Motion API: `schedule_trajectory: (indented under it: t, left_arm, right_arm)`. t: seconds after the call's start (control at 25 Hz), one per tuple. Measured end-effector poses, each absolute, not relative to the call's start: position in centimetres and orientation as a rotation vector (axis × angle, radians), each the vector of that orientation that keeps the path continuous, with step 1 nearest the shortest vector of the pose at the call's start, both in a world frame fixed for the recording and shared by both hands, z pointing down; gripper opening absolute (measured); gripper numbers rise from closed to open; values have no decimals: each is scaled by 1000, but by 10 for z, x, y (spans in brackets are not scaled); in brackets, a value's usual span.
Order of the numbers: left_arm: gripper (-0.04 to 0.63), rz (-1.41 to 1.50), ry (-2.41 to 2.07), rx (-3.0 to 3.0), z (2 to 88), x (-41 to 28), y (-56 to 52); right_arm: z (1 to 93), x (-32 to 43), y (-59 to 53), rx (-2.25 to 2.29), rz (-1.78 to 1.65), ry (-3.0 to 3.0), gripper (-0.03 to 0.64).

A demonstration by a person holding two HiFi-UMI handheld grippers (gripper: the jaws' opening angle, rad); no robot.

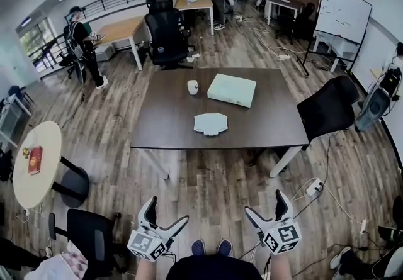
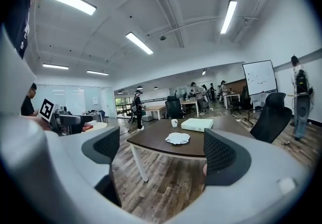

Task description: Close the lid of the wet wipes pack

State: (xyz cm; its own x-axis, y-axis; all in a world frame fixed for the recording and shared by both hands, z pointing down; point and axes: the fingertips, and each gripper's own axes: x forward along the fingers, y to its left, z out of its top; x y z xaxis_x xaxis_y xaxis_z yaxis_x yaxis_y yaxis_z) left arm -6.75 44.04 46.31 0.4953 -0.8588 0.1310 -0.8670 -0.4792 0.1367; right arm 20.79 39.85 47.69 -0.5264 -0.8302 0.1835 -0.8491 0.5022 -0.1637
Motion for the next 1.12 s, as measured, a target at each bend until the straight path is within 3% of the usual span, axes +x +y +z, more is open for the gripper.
schedule_trajectory:
  t: [0.52, 1.12]
  left_arm:
    - [528, -1, -1570, 2493, 465, -45, 452]
    - [534, -30, -1545, 2568, 469, -65, 366]
  right_arm:
    - [484, 232, 397, 1436, 395, -2717, 533]
    - [496, 209, 325, 1448, 345, -2707, 502]
